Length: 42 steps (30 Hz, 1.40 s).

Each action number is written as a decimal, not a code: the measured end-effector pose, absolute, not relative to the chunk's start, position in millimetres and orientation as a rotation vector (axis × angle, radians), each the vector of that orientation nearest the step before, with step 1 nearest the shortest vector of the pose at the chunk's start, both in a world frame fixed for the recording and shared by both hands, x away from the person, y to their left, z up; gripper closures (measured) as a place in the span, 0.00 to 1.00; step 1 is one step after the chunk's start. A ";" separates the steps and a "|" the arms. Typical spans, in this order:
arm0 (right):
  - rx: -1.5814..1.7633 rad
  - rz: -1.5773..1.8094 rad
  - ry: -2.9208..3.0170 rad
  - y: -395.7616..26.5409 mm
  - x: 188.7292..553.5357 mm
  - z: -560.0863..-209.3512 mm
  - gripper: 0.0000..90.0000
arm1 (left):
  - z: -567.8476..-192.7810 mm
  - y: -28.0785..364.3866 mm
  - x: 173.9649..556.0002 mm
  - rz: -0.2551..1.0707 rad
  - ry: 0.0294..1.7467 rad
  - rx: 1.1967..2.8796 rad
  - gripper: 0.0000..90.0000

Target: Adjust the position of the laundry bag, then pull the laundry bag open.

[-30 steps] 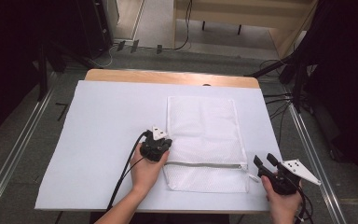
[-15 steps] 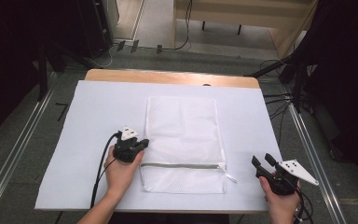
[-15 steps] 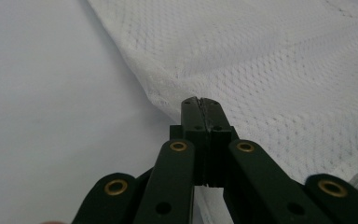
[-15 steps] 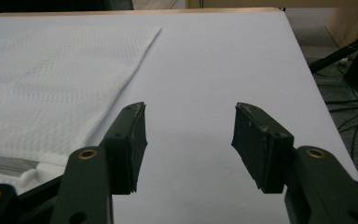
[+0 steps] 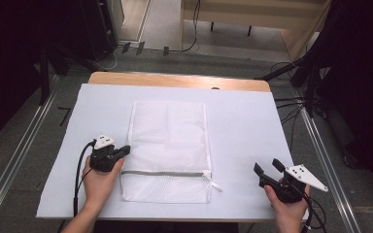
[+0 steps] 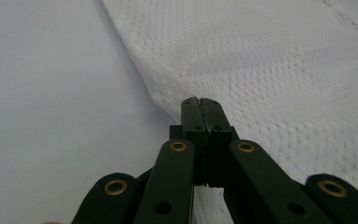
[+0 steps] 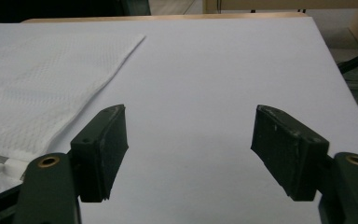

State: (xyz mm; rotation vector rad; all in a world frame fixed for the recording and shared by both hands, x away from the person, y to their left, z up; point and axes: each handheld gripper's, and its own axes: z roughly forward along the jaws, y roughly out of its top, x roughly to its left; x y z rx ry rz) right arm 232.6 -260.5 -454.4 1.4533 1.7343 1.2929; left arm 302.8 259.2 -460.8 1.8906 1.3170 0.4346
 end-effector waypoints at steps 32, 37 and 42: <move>1.298 1.412 2.151 -170.1 222.0 -466.0 0.65 | -438.7 199.0 250.4 0.384 1.045 1.898 0.62; 1.319 1.391 2.190 -167.6 222.5 -468.9 0.64 | -440.9 188.2 247.9 0.315 1.000 1.917 0.68; 1.330 1.361 2.237 -163.6 223.1 -474.0 0.65 | -442.9 173.9 244.1 0.275 0.957 1.946 0.78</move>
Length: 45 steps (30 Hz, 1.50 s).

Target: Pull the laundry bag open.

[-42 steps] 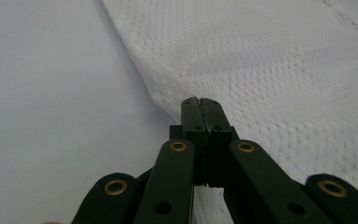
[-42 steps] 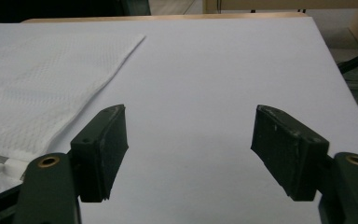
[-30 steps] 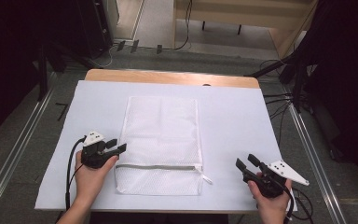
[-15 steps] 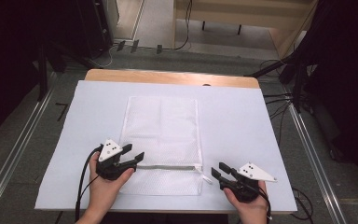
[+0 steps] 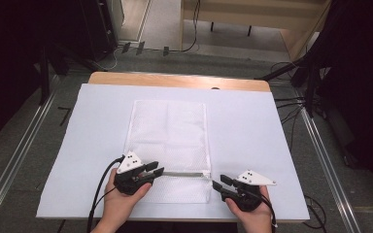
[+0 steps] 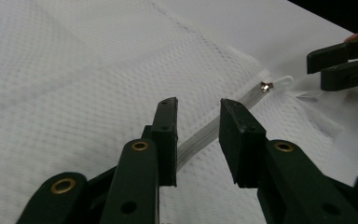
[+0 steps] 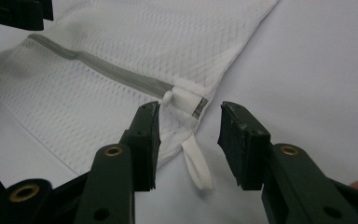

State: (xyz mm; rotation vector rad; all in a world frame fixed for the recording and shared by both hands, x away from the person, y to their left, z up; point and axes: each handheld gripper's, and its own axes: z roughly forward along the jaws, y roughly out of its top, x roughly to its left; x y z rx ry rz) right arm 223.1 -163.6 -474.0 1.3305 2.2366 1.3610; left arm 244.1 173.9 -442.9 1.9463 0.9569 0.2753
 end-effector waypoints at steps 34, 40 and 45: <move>1.217 1.139 2.259 -124.3 229.1 -483.5 1.00 | -451.3 111.6 244.5 0.157 0.843 2.028 0.80; 1.164 1.194 2.233 -121.3 223.7 -473.7 1.00 | -462.4 105.1 253.6 0.117 0.858 2.057 0.79; 1.146 1.213 2.233 -119.7 222.4 -472.2 1.00 | -468.2 100.1 255.6 0.080 0.842 2.074 0.77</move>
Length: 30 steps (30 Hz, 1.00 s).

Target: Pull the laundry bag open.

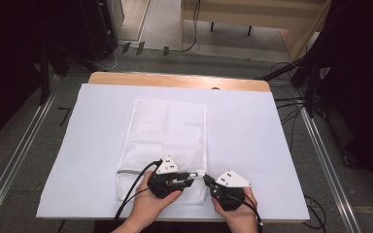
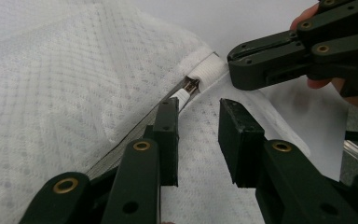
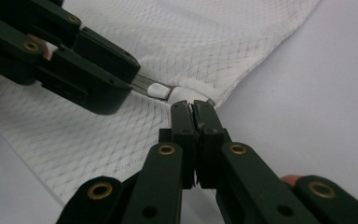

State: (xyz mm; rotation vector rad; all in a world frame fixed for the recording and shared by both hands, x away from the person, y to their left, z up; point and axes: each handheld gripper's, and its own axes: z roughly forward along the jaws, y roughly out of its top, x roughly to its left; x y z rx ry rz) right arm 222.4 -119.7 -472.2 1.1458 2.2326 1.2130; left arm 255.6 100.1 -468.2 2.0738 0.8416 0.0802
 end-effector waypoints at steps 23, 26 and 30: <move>1.053 1.261 2.188 -113.9 215.5 -465.5 1.00 | -474.4 95.4 264.2 -0.018 0.866 2.099 0.61; 1.045 1.270 2.175 -113.8 214.6 -463.8 1.00 | -473.9 93.7 263.0 -0.004 0.857 2.108 0.60; 1.039 1.278 2.166 -115.3 213.7 -461.9 1.00 | -471.6 95.7 262.9 -0.017 0.853 2.072 0.65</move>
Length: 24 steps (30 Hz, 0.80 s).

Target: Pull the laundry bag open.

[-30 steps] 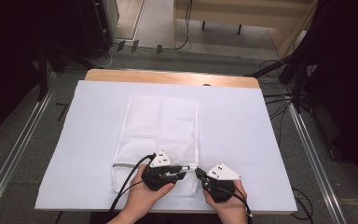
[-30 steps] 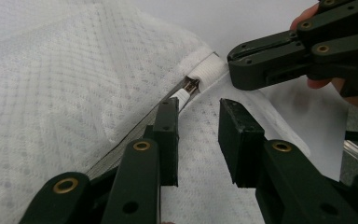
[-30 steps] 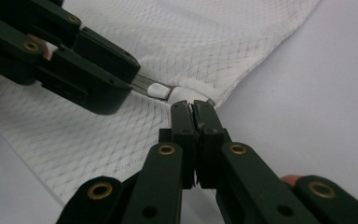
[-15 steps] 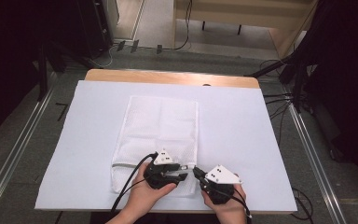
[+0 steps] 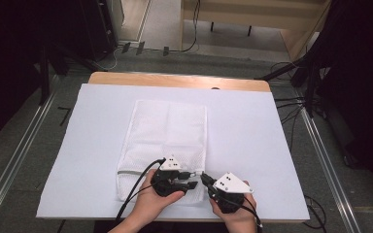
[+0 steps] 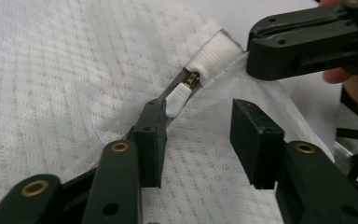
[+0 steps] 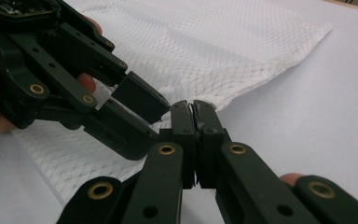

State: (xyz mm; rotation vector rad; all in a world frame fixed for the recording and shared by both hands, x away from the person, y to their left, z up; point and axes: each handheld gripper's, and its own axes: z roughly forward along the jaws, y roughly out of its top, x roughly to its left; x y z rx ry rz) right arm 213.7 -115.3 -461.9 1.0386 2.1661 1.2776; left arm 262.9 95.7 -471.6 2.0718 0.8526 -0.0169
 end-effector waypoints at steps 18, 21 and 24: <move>0.995 1.348 2.128 -113.1 212.2 -445.7 1.00 | -467.1 104.4 263.2 0.161 0.821 2.097 0.79; 0.987 1.351 2.123 -111.6 212.4 -444.1 1.00 | -466.7 103.6 261.0 0.200 0.800 2.112 0.78; 0.993 1.367 2.116 -112.6 212.2 -442.8 1.00 | -466.2 103.2 259.6 0.215 0.782 2.121 0.77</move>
